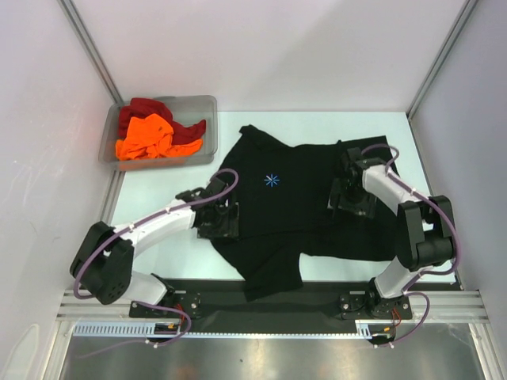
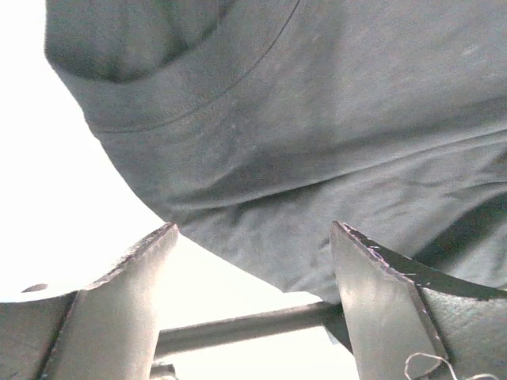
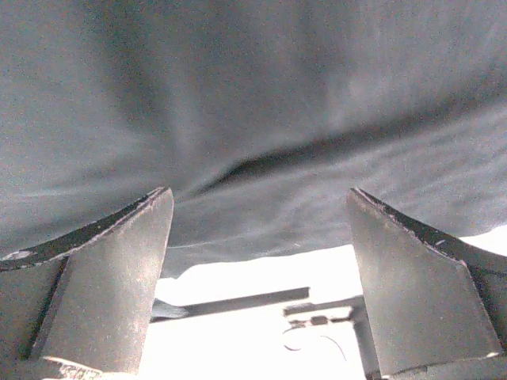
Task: Fold and stack the t-shirts
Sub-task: Flatten the tshirt out
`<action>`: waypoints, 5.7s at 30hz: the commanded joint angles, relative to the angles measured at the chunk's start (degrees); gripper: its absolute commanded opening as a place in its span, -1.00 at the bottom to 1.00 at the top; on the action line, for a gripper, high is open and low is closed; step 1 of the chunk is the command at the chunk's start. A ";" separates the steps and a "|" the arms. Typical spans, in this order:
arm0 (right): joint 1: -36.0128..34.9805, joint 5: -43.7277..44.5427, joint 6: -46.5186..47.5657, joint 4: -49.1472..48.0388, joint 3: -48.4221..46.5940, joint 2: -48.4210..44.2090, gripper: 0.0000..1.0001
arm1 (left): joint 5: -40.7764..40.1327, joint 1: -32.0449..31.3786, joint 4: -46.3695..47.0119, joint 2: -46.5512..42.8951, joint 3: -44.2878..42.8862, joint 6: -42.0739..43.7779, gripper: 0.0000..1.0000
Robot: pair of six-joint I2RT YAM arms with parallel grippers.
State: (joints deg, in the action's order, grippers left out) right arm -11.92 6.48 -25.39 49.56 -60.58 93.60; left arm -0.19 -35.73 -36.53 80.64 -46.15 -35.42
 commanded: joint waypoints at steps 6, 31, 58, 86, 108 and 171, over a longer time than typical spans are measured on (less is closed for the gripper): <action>-3.44 -3.93 -0.88 -5.33 -21.49 5.08 0.86 | -4.30 1.79 -2.85 4.41 -24.05 6.32 0.68; -14.01 -4.02 -16.27 -42.09 -53.32 47.72 -1.00 | 3.96 12.52 16.67 25.35 -23.72 5.36 0.18; 1.99 -9.63 -21.21 -46.94 -84.00 61.19 -0.32 | 3.09 12.87 15.71 27.47 -26.53 7.82 0.18; -9.96 -10.10 -23.05 -40.86 -78.11 62.58 -0.44 | 5.11 13.84 16.49 26.41 -28.03 5.19 0.21; 4.62 4.60 -5.28 -25.49 -83.84 54.16 -0.32 | 6.34 16.48 14.74 25.27 -29.17 9.49 0.22; 24.14 6.08 9.40 -12.74 -78.81 57.65 0.25 | 6.24 14.98 27.39 58.93 -74.61 6.50 0.45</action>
State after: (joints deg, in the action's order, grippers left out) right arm 10.79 11.64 -15.51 36.64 -135.35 149.16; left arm 2.57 -20.64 -11.29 139.63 -118.34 -27.99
